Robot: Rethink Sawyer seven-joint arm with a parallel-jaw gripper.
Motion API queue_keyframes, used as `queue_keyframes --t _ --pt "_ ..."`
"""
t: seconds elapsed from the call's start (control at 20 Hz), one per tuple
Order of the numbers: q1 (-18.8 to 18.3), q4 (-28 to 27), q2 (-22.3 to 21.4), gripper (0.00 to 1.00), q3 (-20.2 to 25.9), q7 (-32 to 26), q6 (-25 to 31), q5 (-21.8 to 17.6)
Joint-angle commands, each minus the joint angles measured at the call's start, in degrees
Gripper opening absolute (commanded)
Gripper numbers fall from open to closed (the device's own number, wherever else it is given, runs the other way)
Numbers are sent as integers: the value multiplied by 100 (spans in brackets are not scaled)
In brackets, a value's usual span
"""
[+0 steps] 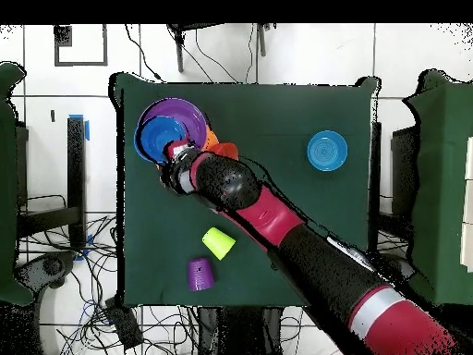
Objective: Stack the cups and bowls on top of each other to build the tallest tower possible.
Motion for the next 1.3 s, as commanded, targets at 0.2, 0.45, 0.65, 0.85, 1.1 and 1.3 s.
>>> queue_keyframes --t 0.2,0.45,0.65,0.85,1.1,1.3 --pt "24 163 -613 0 -207 830 316 25" --pt "97 61 -641 0 -324 684 338 -50" --pt "155 -93 -533 0 -464 463 255 -202" --pt "141 -118 -440 0 -443 432 266 -196" --pt "81 -102 -162 0 -369 405 59 -231" --pt "68 -157 -64 0 -410 356 50 -260"
